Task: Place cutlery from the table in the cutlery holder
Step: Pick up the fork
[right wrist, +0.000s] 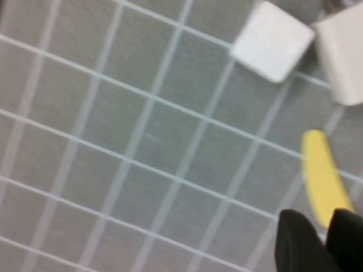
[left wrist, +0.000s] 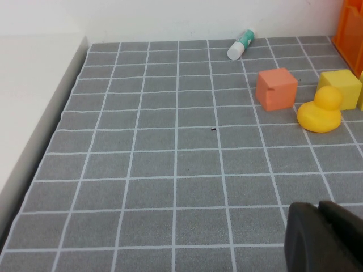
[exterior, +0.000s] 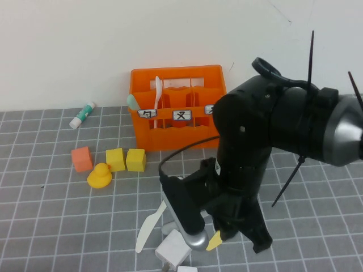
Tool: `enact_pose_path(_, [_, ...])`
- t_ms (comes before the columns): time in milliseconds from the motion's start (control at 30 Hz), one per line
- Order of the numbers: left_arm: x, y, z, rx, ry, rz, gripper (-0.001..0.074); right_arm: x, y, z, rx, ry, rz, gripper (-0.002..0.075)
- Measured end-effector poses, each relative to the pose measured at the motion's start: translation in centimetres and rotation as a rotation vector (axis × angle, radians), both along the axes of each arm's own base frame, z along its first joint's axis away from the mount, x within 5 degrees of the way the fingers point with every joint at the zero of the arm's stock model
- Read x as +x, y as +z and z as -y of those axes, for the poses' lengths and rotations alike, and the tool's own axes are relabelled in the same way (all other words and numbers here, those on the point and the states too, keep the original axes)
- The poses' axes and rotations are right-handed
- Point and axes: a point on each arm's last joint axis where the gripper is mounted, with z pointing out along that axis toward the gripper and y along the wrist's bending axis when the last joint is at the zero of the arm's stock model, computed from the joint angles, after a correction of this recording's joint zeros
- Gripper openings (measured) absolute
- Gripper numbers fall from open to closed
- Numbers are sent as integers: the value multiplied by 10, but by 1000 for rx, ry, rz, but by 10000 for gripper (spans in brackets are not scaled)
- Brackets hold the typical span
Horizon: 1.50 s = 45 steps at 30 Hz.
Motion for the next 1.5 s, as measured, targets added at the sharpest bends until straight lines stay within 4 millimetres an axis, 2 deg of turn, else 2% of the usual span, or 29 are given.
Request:
enact_pose_path(167, [0, 0, 0, 0, 0, 0, -1, 9, 1, -4, 34, -22, 97, 122])
enact_pose_path(267, [0, 0, 0, 0, 0, 0, -1, 18, 1, -2, 74, -78, 134, 160])
enact_pose_path(367, [0, 0, 0, 0, 0, 0, -1, 27, -5, -1, 89, -103, 152, 263])
enact_pose_path(467, [0, 0, 0, 0, 0, 0, -1, 33, -10, -2, 96, -97, 169, 424])
enact_pose_path(600, [0, 0, 0, -1, 0, 0, -1, 35, -14, -4, 106, -5, 187, 493])
enact_pose_path(867, [0, 0, 0, -1, 0, 0, -1, 41, -36, -13, 81, 52, 127, 505])
enact_pose_path(1200, [0, 0, 0, -1, 0, 0, -1, 69, -54, -42, 57, 141, 86, 505])
enact_pose_path(1500, [0, 0, 0, -1, 0, 0, -1, 75, -83, -63, 100, 119, -57, 505])
